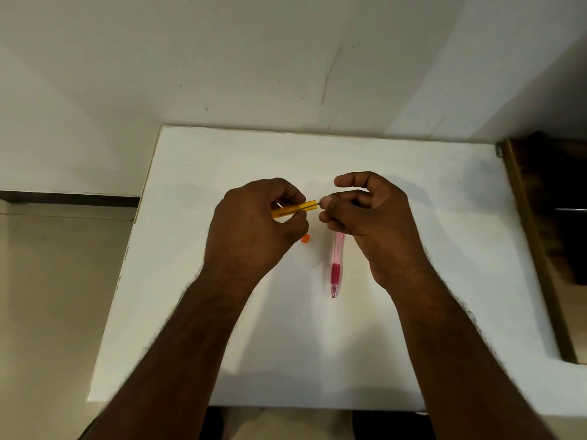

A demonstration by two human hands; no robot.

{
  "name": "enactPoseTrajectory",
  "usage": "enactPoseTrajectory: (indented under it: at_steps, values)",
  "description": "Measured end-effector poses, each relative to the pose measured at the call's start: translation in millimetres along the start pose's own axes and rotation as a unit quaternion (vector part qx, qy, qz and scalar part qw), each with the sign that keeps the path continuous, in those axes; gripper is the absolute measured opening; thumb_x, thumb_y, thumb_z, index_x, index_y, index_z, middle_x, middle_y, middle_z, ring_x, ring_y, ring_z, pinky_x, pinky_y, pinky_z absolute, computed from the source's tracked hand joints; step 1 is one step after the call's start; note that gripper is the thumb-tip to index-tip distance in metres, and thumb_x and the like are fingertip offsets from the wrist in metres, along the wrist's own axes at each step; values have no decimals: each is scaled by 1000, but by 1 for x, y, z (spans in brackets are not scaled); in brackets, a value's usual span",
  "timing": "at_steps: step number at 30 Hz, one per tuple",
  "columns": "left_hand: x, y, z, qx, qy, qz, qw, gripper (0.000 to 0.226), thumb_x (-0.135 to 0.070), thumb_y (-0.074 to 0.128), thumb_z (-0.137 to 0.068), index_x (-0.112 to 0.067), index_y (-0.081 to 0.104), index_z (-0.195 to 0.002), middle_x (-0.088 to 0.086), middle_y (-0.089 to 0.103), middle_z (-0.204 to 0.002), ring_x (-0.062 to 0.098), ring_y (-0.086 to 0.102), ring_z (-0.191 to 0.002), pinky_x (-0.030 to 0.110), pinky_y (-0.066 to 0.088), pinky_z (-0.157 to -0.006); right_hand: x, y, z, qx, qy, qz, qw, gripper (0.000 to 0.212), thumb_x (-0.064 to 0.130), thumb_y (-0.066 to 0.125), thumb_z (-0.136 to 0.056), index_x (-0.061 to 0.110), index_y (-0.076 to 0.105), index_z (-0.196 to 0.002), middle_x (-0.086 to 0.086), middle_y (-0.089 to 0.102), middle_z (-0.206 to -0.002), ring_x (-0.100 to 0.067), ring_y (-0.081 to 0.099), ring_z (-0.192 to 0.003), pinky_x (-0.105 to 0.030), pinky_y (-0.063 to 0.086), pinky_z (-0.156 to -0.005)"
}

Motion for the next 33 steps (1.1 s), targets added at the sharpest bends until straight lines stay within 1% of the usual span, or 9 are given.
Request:
enactPoseTrajectory:
  at_steps: [7, 11, 16, 20, 25, 29, 33]
  values:
    - [4, 0, -2, -7, -8, 8, 1000, 12, -25, 76, -79, -27, 75, -91, -13, 73, -87, 8, 65, -81, 21, 49, -77, 1, 0, 0, 1, -3, -3, 1000, 29, 11, 79, -87, 14, 66, -113, -7, 81, -89, -21, 79, -77, -31, 64, -74]
    - [5, 0, -2, -13, -13, 21, 1000, 13, -26, 77, -79, -27, 75, -91, -14, 73, -87, 7, 66, -81, 19, 49, -76, 0, -1, 0, 4, -3, -14, 1000, 24, 10, 75, -90, 16, 67, -113, -4, 82, -91, -19, 79, -77, -28, 64, -73]
    - [6, 0, -2, -14, -19, 35, 999, 13, -26, 77, -79, -26, 75, -92, -13, 73, -88, 8, 66, -83, 20, 51, -78, -1, -3, 0, -6, 8, -32, 999, 23, 13, 75, -90, 15, 69, -112, -3, 82, -88, -19, 79, -76, -24, 62, -69]
    - [5, 1, -2, -12, -16, 37, 999, 13, -25, 77, -79, -26, 75, -92, -13, 73, -88, 9, 66, -82, 21, 51, -78, -2, 1, -1, -5, 20, -17, 1000, 31, 19, 80, -86, 15, 69, -114, -6, 80, -90, -18, 79, -76, -25, 63, -69]
    - [8, 2, -3, -11, -13, 36, 999, 13, -25, 77, -79, -26, 75, -92, -13, 73, -87, 9, 66, -82, 25, 53, -79, -4, 4, -2, -2, 23, -16, 1000, 29, 15, 80, -86, 15, 69, -113, -9, 80, -90, -19, 79, -76, -28, 64, -73]
    - [7, 2, -3, -16, -13, 40, 999, 13, -25, 77, -78, -28, 74, -91, -15, 72, -86, 7, 66, -82, 23, 53, -78, -3, 3, -1, -7, 25, -24, 999, 30, 15, 79, -87, 13, 69, -115, -10, 80, -92, -21, 79, -78, -31, 65, -75]
    - [7, 3, -3, -12, -12, 38, 999, 14, -26, 77, -78, -30, 74, -91, -16, 72, -86, 5, 66, -82, 22, 53, -79, -1, 4, 0, -7, 24, -22, 999, 29, 13, 79, -87, 13, 68, -114, -10, 80, -92, -21, 79, -77, -30, 64, -74]
Point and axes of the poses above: each hand's wrist, its own z-axis away from the middle knuckle, its own y-axis out of the palm, x = y × z, the point moved 5 cm from there along -z, towards the middle knuckle
